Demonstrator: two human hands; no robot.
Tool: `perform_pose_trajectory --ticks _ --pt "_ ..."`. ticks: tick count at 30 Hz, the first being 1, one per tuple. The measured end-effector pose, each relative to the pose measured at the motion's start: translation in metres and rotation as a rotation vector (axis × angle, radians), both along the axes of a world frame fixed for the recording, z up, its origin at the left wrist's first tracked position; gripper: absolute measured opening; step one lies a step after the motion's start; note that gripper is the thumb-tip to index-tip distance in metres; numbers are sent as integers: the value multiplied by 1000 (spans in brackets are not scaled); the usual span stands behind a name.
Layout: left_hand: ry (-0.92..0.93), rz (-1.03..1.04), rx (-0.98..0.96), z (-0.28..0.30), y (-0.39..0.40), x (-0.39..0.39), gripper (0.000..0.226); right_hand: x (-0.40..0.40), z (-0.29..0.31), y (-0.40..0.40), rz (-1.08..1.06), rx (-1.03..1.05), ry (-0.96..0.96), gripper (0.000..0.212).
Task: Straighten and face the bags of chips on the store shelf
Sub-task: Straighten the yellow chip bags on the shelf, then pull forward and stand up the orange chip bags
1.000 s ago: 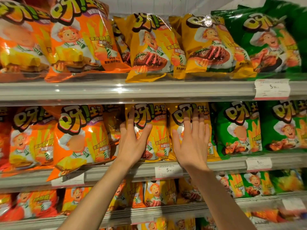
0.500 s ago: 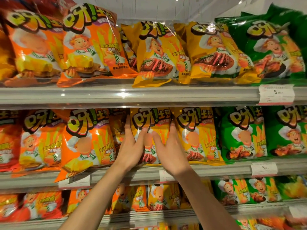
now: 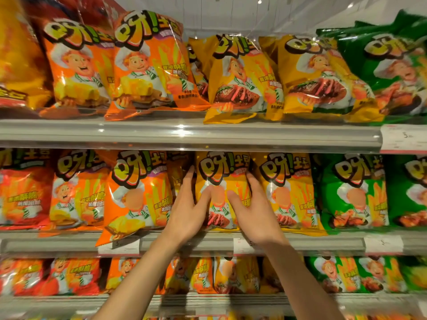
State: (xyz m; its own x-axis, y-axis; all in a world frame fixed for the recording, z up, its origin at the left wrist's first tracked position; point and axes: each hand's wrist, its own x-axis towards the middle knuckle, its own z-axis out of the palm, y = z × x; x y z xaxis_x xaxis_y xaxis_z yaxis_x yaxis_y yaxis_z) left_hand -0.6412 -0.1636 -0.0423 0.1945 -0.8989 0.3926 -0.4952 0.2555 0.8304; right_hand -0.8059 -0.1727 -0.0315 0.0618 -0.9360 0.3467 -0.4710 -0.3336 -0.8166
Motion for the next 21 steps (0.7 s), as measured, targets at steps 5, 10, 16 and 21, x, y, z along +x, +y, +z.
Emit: perform_pose_trajectory --ticks 5,10,16,21 --pt "35 17 -71 -3 36 17 56 -16 -14 18 17 -71 -123 40" --pt "132 -95 -62 -8 67 30 37 -15 -27 46 -101 -143 -189 22" --pt "425 -267 30 -30 79 66 40 -6 -54 80 -233 -48 -15 17" --pt "528 -286 50 -46 91 93 69 8 -71 106 -272 -24 -19 28"
